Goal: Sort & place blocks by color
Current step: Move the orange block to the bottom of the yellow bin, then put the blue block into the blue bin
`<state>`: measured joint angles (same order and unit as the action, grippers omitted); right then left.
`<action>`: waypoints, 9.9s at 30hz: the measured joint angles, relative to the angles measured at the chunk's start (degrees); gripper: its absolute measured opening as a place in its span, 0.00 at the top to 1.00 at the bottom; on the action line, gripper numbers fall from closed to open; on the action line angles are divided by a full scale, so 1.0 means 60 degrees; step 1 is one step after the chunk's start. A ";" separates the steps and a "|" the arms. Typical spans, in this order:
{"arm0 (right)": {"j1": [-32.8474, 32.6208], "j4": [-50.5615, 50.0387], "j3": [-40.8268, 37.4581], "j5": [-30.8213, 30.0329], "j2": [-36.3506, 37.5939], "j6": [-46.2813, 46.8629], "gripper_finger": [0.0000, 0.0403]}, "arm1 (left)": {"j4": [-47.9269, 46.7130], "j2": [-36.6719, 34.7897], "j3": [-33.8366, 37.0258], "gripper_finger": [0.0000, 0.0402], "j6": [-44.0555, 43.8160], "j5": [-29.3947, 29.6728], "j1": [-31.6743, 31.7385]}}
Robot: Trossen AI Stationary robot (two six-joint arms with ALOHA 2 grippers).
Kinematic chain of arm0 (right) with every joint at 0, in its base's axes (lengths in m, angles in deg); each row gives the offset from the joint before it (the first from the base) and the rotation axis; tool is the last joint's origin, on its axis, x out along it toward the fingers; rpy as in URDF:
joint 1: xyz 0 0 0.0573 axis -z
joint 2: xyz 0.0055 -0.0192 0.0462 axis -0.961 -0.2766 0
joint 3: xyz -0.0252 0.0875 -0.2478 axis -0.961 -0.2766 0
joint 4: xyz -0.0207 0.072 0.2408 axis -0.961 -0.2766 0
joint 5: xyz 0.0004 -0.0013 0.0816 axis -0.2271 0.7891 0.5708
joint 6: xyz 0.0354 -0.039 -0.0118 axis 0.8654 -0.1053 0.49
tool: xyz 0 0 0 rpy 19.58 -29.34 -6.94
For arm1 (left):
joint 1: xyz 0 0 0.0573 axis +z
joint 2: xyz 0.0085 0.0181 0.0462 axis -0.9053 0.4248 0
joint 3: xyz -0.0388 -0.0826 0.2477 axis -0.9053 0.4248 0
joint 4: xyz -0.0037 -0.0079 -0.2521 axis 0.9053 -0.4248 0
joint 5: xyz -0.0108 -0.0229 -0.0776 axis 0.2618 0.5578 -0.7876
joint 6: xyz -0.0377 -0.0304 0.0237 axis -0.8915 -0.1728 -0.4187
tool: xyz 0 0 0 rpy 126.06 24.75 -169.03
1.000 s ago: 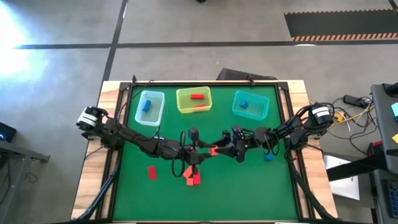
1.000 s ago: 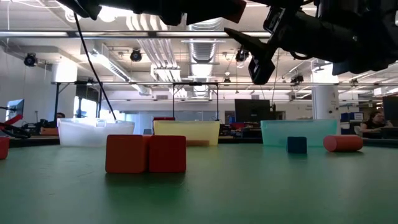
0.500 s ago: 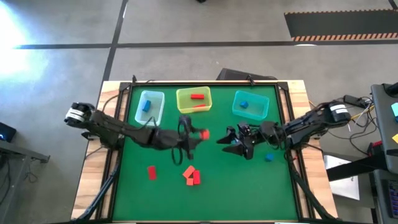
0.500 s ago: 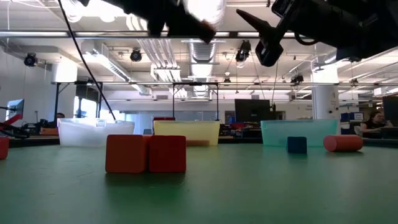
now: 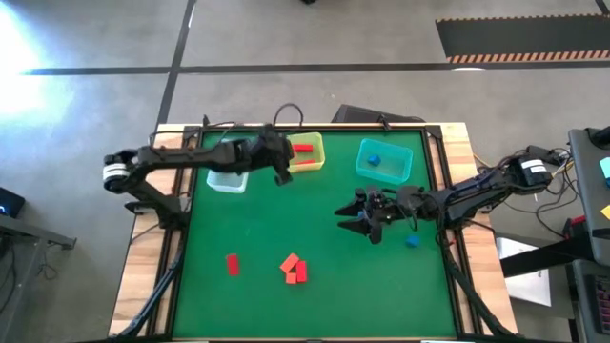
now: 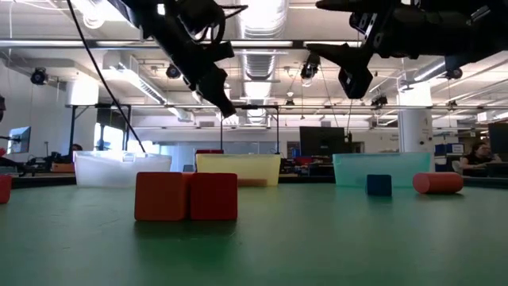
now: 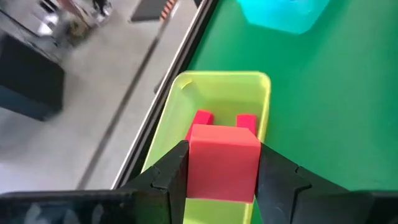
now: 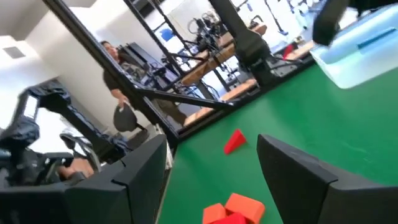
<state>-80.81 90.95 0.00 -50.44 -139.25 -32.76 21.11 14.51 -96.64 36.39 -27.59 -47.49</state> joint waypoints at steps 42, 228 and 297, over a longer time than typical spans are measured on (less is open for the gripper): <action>0.6650 -0.8939 0.4054 0.0508 0.0113 -0.4240 0.41 | -0.2360 0.0754 -0.1315 0.69 -0.0206 -0.2392 0.1334; 0.6250 -0.8394 0.3395 0.0581 0.0106 -0.6736 0.41 | -0.4305 0.0758 0.1915 0.52 -0.4746 -0.0457 0.4488; 0.4537 -0.3032 0.4783 0.2582 -0.1901 -0.5983 0.41 | 1.1255 -0.0340 0.2804 0.73 -0.1083 -0.4397 -0.0197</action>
<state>-53.58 72.76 28.70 -34.95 -150.65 -68.66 88.64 12.47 -79.82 29.90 -53.97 -48.67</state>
